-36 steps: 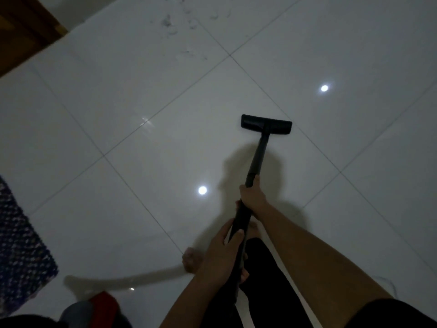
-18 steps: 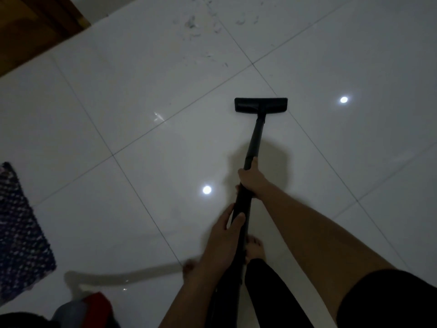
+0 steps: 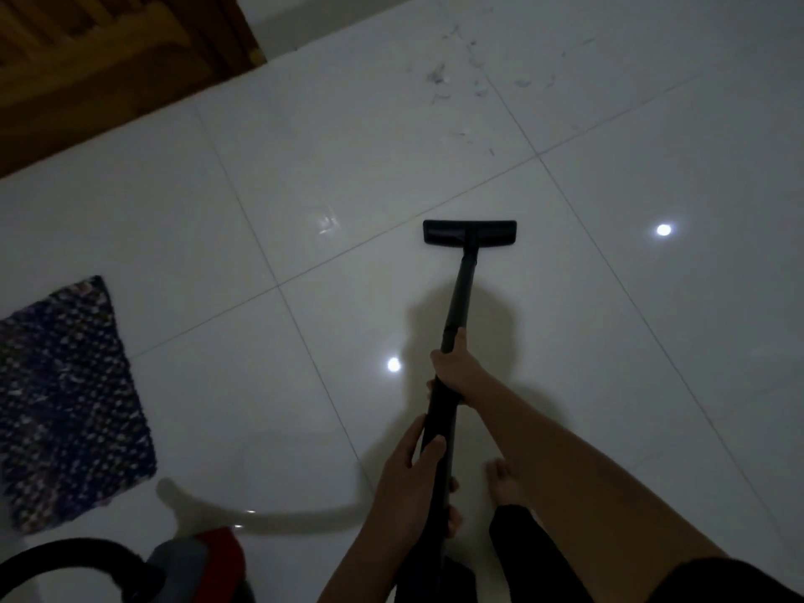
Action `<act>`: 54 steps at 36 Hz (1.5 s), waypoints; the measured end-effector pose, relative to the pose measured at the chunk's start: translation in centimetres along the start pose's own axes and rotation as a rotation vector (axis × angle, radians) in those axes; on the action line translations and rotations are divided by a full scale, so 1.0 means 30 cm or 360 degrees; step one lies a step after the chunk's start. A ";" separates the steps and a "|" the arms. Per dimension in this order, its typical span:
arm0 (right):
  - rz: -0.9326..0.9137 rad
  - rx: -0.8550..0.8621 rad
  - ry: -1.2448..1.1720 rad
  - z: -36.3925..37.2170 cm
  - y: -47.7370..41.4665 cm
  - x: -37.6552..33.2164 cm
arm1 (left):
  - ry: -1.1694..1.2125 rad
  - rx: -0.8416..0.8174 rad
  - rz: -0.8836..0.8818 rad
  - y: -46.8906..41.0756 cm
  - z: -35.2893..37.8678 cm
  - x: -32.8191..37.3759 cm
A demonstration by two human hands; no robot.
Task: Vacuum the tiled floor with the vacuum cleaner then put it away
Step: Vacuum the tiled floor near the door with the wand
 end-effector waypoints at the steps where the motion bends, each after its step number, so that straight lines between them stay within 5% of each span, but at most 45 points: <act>1: 0.0005 -0.0019 0.0002 0.048 0.004 0.003 | -0.0017 0.0027 0.0009 0.011 -0.044 -0.004; 16: -0.0050 -0.0117 0.0046 0.370 -0.111 -0.160 | -0.0140 0.0048 0.0062 -0.115 -0.341 0.078; 28: -0.0077 -0.0056 0.0035 0.291 -0.252 -0.425 | -0.0060 -0.0021 0.0107 -0.260 -0.297 0.335; 44: -0.0022 0.0084 -0.0041 0.143 -0.237 -0.362 | -0.0141 -0.0079 0.0052 -0.233 -0.186 0.343; 54: -0.0010 0.0044 -0.0067 0.098 -0.323 -0.528 | -0.0156 -0.0034 0.0014 -0.343 -0.174 0.488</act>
Point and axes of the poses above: each hand's wrist, its own y-axis away from the middle knuckle, its own z-axis out of the palm, x = y × z, the point moved 8 cm from there along -y, towards the middle knuckle, and after that the axes turned 11 degrees about -y, right-handed, at the moved point
